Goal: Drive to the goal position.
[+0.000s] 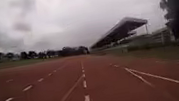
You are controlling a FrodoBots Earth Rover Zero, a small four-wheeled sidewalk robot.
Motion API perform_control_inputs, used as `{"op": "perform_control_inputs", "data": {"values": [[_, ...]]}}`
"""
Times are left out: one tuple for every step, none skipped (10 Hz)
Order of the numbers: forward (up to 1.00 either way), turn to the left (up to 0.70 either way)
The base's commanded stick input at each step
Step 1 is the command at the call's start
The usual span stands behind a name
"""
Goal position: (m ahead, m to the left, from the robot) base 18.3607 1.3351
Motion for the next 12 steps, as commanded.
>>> {"op": "perform_control_inputs", "data": {"values": [[0.5, 0.0], [0.5, 0.0], [0.5, 0.0], [0.5, 0.0], [0.5, 0.0], [0.5, 0.0], [0.5, 0.0], [0.5, 0.0], [0.5, 0.0], [0.5, 0.0], [0.5, 0.0], [0.5, 0.0]]}}
